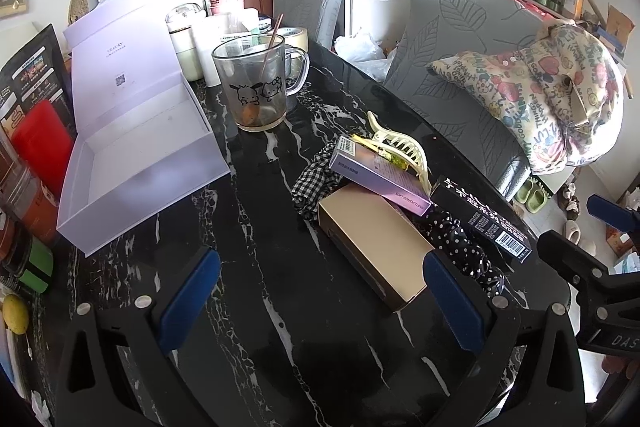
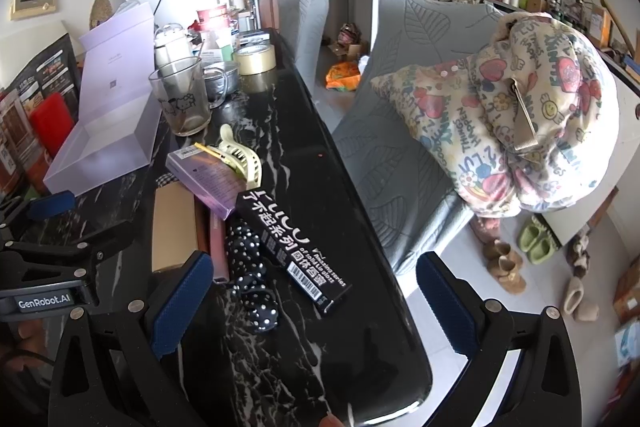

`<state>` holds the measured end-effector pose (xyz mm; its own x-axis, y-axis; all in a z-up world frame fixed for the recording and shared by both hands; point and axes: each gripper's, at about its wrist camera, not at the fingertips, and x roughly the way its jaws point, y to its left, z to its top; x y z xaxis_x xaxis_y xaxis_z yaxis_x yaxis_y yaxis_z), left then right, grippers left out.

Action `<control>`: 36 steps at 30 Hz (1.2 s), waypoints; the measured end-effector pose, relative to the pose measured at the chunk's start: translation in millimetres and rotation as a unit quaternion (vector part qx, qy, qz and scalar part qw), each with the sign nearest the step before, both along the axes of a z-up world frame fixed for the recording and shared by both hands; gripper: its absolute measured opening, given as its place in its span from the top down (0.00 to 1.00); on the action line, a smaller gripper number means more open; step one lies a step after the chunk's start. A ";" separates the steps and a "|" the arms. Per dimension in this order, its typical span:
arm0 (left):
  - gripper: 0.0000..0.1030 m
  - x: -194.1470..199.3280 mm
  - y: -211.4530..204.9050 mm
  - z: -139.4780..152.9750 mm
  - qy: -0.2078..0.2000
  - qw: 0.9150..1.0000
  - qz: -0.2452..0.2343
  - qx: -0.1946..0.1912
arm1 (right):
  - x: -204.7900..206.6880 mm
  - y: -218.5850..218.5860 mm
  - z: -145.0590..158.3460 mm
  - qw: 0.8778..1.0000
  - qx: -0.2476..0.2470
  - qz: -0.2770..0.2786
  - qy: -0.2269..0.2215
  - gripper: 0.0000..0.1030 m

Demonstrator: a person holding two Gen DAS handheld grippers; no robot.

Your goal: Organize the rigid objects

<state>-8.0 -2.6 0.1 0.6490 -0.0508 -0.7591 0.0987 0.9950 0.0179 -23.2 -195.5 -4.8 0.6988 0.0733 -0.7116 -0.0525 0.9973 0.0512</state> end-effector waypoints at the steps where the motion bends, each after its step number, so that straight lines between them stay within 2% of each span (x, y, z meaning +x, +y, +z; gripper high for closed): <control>1: 0.00 -0.5 0.0 0.2 -0.001 1.000 -0.001 0.000 | -0.2 -0.2 -0.7 1.000 0.001 0.000 0.000 0.00; 16: 0.00 -2.6 -4.2 -1.2 -0.003 1.000 -0.004 0.003 | -2.0 -5.1 -1.3 1.000 0.003 -0.008 0.000 0.00; 23: 0.00 -3.1 2.2 -9.3 0.009 1.000 0.007 -0.010 | -1.2 -6.1 -5.9 1.000 0.007 -0.009 0.002 0.00; 31: 0.00 -1.4 2.7 -21.0 0.029 0.999 0.000 -0.023 | -3.2 -5.9 -19.4 1.000 0.012 0.000 0.007 0.00; 36: 0.00 4.4 -1.6 -24.4 0.036 0.998 -0.008 -0.045 | -0.3 -11.2 -28.9 1.000 0.023 -0.002 0.014 0.00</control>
